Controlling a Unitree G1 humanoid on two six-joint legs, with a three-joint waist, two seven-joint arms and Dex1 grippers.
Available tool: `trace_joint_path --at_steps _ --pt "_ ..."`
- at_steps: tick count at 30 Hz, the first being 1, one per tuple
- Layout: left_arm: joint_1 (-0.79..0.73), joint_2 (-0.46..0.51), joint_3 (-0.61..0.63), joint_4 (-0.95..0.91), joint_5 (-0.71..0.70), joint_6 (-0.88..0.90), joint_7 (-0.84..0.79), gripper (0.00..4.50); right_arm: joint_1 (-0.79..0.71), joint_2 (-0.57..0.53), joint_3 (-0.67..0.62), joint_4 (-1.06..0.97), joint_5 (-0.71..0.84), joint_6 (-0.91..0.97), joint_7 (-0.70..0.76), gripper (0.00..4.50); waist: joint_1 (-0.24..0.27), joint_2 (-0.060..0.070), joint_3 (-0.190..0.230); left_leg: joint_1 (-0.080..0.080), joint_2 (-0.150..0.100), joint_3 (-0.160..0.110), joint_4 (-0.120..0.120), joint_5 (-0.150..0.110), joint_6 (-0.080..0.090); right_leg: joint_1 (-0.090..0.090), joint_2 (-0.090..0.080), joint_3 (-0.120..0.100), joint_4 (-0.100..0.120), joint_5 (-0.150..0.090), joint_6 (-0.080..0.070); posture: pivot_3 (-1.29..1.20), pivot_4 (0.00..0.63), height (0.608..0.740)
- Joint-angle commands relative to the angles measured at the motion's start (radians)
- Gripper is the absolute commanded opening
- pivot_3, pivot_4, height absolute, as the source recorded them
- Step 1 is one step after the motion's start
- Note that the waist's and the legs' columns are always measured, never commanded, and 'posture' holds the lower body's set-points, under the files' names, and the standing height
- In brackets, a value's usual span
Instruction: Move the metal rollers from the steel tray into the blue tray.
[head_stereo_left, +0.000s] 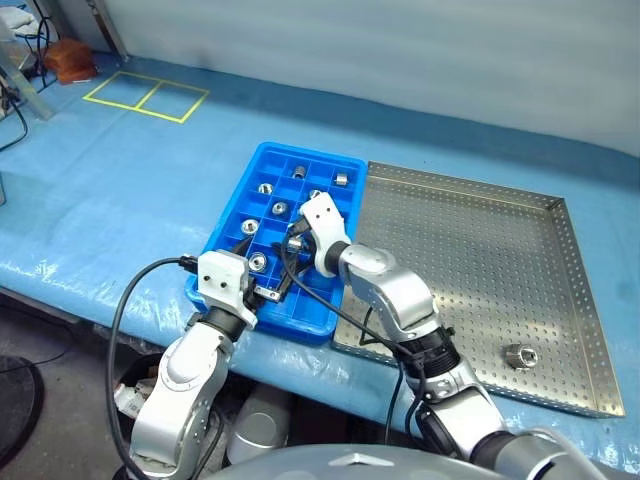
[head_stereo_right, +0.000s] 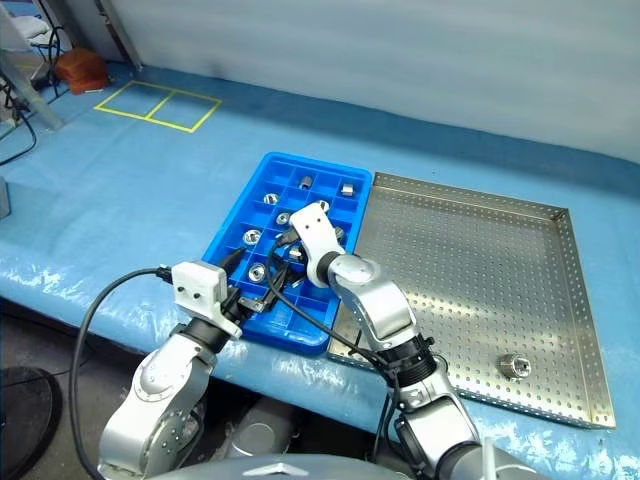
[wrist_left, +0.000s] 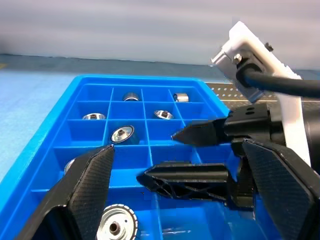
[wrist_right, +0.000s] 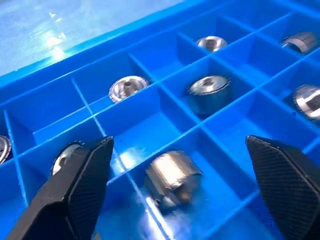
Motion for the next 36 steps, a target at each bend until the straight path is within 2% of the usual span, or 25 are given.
trace_joint_path --at_steps 1,6,11,15,19,23,29,32,36 --pt "-0.033 0.008 -0.037 0.011 -0.029 -0.002 -0.051 4.5 0.007 -0.028 -0.059 -0.164 0.014 0.067 -0.019 4.46 -0.016 0.0 0.0 -0.001 0.0 0.0 0.0 0.0 0.0 0.0 0.0 0.0 -0.001 0.0 0.0 0.26 0.15 0.74" --pt "-0.108 0.049 -0.109 0.081 -0.035 -0.017 -0.157 4.5 0.066 -0.11 -0.152 -0.389 -0.009 0.258 -0.075 4.46 -0.068 0.001 0.0 -0.005 -0.001 -0.002 -0.001 0.0 0.0 -0.002 0.0 -0.002 -0.002 0.003 -0.004 0.14 0.15 0.74" --pt "-0.167 0.055 -0.156 0.14 -0.051 -0.036 -0.23 4.5 0.154 -0.154 -0.234 -0.538 -0.028 0.438 -0.131 4.46 -0.173 0.001 0.0 -0.007 -0.002 -0.005 -0.001 0.0 0.0 -0.001 0.0 -0.003 -0.005 0.003 -0.004 0.05 0.15 0.74" --pt "-0.202 0.059 -0.189 0.171 -0.074 -0.031 -0.294 4.5 0.249 -0.158 -0.325 -0.657 -0.045 0.578 -0.165 4.46 -0.239 0.002 0.0 -0.006 -0.001 -0.005 -0.001 0.0 0.001 -0.001 0.0 -0.003 -0.005 0.004 -0.002 0.0 0.15 0.74" --pt "-0.219 0.068 -0.224 0.189 -0.083 -0.039 -0.353 4.5 0.329 -0.14 -0.402 -0.762 -0.061 0.685 -0.182 4.46 -0.281 0.002 0.0 -0.005 -0.001 -0.005 -0.001 0.0 0.001 0.0 0.0 -0.002 -0.004 0.005 0.0 -0.05 0.15 0.74" --pt "-0.224 0.085 -0.26 0.194 -0.083 -0.044 -0.397 4.5 0.392 -0.107 -0.481 -0.838 -0.075 0.744 -0.186 4.46 -0.299 0.002 0.0 -0.002 0.0 -0.004 0.0 0.0 0.001 0.0 0.0 0.0 0.0 0.003 0.003 -0.08 0.15 0.74" --pt "-0.223 0.084 -0.268 0.2 -0.087 -0.053 -0.413 4.5 0.479 -0.073 -0.555 -0.848 -0.093 0.741 -0.202 4.46 -0.308 0.002 0.0 0.005 0.001 -0.001 0.0 0.0 0.001 0.005 0.0 0.003 0.002 -0.001 0.0 -0.08 0.15 0.74" --pt "-0.232 0.083 -0.269 0.203 -0.092 -0.052 -0.421 4.5 0.479 0.024 -0.642 -0.823 -0.083 0.726 -0.177 4.46 -0.309 0.002 0.0 0.006 0.001 0.001 0.0 0.0 0.001 0.004 0.0 0.006 0.002 0.0 0.001 -0.08 0.15 0.74" --pt "-0.256 0.077 -0.27 0.212 -0.089 -0.053 -0.431 4.5 0.517 0.076 -0.64 -0.748 -0.074 0.66 -0.181 4.46 -0.31 0.002 0.0 0.006 0.001 0.003 0.0 0.0 0.001 0.003 0.0 0.008 0.002 0.0 0.001 -0.08 0.15 0.74"
